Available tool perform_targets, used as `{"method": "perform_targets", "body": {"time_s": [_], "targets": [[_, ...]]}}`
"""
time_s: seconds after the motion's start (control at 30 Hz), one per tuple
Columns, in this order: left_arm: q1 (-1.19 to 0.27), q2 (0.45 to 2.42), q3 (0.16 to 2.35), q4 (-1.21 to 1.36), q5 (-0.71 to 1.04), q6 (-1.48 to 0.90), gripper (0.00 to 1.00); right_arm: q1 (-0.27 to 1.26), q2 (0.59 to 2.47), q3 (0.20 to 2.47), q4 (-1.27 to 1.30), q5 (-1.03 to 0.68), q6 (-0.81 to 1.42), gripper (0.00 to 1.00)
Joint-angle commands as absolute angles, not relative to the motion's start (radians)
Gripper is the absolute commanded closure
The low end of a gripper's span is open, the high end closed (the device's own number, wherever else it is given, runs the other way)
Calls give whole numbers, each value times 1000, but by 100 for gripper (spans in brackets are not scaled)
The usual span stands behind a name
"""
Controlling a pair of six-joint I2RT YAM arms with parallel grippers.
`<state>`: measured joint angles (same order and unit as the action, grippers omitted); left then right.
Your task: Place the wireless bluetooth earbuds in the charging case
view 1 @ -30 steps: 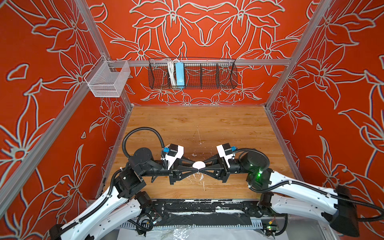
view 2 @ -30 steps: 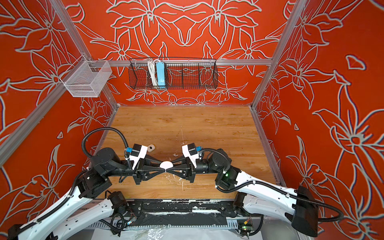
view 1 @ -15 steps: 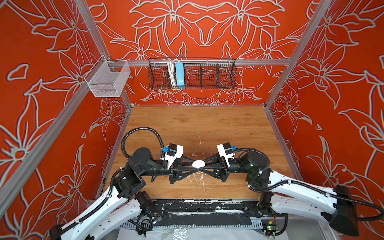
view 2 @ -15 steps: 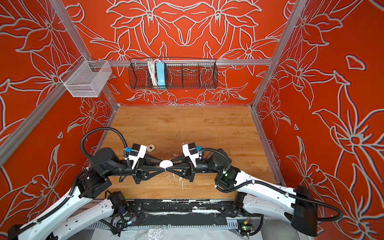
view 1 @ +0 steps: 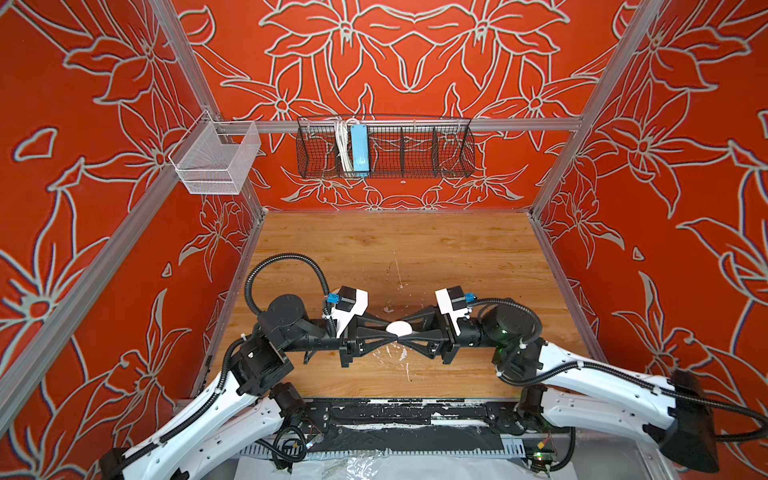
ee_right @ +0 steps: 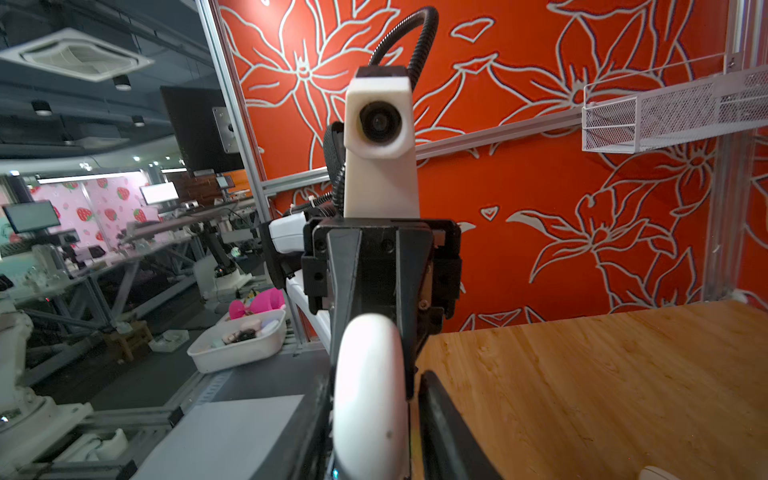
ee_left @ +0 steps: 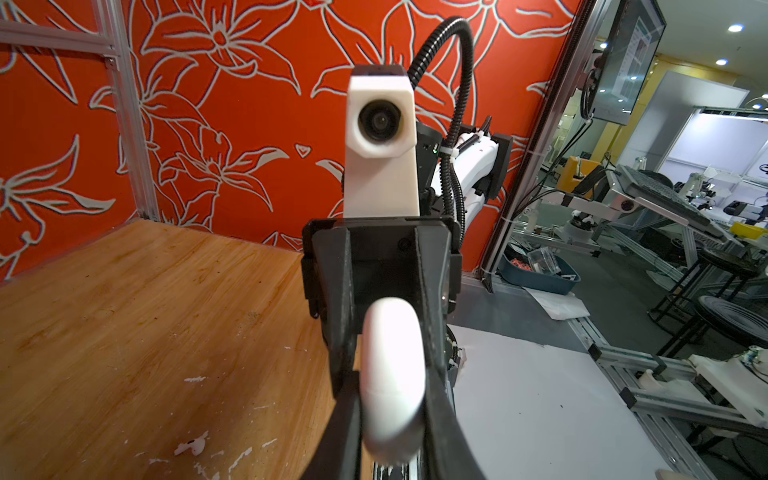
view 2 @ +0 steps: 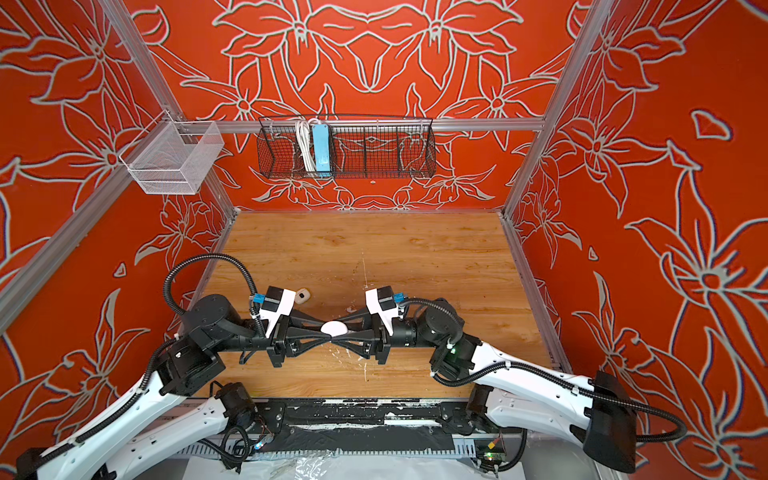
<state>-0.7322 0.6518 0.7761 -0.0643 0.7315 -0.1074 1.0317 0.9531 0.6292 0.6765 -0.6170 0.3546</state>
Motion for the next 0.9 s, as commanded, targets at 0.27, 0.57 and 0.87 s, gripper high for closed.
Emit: {"method": "perform_targets", "body": {"time_s": [0.27, 0.57, 0.87], "targets": [[-736, 664, 640, 157, 485, 99, 100, 1039, 695, 681, 255, -236, 208, 24], [-745, 621, 372, 411, 497, 224, 100, 1039, 636, 600, 94, -215, 23, 8], [-796, 552, 322, 395, 500, 270, 100, 1039, 823, 665, 118, -346, -30, 10]]}}
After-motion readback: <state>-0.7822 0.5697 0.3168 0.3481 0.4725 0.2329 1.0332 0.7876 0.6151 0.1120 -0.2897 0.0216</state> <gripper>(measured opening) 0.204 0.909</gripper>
